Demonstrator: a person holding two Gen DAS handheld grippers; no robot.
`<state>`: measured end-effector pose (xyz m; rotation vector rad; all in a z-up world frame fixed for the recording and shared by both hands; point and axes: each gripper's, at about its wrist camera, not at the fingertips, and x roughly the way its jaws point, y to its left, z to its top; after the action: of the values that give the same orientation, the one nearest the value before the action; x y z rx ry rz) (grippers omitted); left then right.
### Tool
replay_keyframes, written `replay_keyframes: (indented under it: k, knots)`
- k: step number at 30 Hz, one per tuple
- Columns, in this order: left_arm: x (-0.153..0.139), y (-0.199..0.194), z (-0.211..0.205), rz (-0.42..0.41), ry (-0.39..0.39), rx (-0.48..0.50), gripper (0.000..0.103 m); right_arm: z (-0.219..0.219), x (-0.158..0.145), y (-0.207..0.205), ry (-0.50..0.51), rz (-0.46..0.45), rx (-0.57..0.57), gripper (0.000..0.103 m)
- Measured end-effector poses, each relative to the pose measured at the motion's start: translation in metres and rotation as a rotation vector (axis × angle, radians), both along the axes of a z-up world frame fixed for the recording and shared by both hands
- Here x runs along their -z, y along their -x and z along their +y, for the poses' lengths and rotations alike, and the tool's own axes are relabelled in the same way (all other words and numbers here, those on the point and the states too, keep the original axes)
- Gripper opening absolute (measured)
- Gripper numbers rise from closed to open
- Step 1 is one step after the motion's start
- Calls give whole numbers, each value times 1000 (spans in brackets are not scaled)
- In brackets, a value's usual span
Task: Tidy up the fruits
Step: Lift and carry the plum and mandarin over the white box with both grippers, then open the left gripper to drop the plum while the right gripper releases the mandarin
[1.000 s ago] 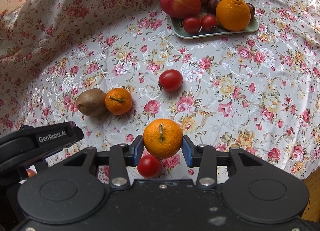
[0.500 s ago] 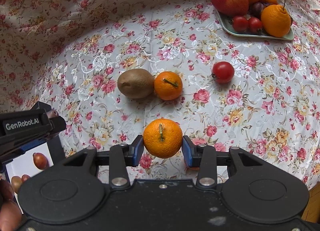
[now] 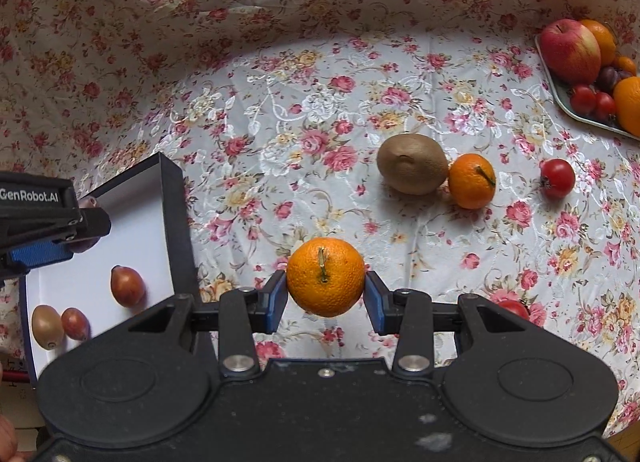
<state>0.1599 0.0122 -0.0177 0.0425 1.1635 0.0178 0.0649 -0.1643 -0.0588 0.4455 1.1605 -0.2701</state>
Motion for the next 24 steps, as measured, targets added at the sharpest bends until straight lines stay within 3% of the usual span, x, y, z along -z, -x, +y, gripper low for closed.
replay_keyframes:
  k: [11,24]
  knots:
    - [12,-12,68,24,0,-120,47,69,-7,-23,11,-95,-164,42]
    - [23,-15,99,53,6,-170,47,116,-2,-49,-8,-126,-251,42]
